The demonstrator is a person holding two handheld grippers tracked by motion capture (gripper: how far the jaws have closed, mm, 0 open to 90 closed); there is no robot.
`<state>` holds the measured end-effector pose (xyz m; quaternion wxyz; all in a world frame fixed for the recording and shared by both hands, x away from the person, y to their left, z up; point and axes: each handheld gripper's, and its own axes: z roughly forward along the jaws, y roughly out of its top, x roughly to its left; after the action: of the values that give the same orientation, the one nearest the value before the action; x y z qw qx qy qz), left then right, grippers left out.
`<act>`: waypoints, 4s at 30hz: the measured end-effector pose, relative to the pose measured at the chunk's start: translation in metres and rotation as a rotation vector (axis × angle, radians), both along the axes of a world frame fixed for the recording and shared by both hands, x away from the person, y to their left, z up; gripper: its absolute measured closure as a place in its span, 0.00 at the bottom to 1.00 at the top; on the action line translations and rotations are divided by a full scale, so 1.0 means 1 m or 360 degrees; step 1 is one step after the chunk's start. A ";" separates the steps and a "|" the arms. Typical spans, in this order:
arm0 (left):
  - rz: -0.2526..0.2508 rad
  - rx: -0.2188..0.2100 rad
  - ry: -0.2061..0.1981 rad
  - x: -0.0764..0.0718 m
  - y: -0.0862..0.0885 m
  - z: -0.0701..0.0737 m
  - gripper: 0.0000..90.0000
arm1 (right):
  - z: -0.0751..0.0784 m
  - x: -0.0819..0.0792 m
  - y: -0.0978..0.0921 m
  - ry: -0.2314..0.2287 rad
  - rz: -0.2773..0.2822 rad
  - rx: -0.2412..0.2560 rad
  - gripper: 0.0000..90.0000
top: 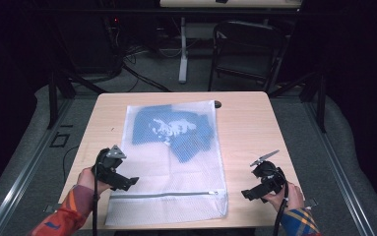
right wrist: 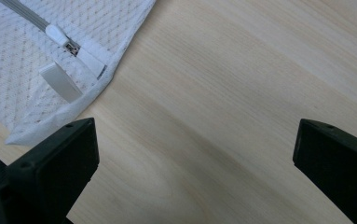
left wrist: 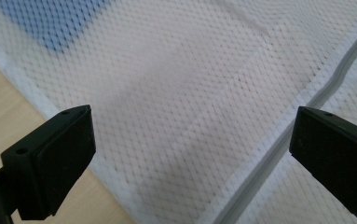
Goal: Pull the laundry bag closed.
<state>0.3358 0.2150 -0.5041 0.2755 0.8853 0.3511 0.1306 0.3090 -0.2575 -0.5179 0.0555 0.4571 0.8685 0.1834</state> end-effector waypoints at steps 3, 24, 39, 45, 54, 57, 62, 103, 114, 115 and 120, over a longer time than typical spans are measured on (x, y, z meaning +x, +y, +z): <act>-0.0006 0.0001 -0.0006 0.002 -0.006 0.001 0.00 | 0.000 0.001 0.002 0.0014 0.0009 0.0030 0.01; -0.0273 0.0009 0.0022 0.005 -0.080 -0.008 0.12 | 0.005 -0.005 0.031 0.0026 0.0119 0.0113 0.58; -0.0465 0.0037 0.0038 0.001 -0.121 -0.018 0.29 | -0.001 -0.003 0.056 -0.0032 0.0303 0.0187 1.00; -0.0523 0.0016 0.0059 0.000 -0.136 -0.022 0.34 | -0.006 0.001 0.065 -0.0018 0.0303 0.0203 1.00; -0.0635 0.0013 0.0048 0.000 -0.162 -0.030 0.47 | -0.017 0.008 0.075 0.0002 0.0356 0.0164 1.00; -0.0663 0.0003 0.0021 -0.001 -0.168 -0.032 0.50 | -0.021 0.009 0.079 0.0009 0.0375 0.0143 1.00; -0.0734 -0.0011 0.0012 -0.004 -0.180 -0.036 0.55 | -0.028 0.009 0.082 0.0028 0.0368 0.0129 1.00; -0.0901 -0.0137 0.0099 0.002 -0.221 -0.066 0.60 | -0.037 0.011 0.076 0.0055 0.0360 0.0170 1.00; -0.0871 -0.0151 0.0122 -0.004 -0.227 -0.065 0.85 | -0.039 0.012 0.074 0.0091 0.0284 0.0231 1.00; -0.0871 -0.0151 0.0122 -0.004 -0.227 -0.065 0.86 | -0.039 0.012 0.074 0.0091 0.0284 0.0231 1.00; -0.0895 -0.0155 0.0109 -0.007 -0.228 -0.065 0.91 | -0.037 0.012 0.076 0.0090 0.0300 0.0193 1.00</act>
<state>0.3288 -0.0127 -0.5692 0.3310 0.9376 0.1067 0.0022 0.3207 -0.1816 -0.5553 -0.0142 0.3808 0.8962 0.2271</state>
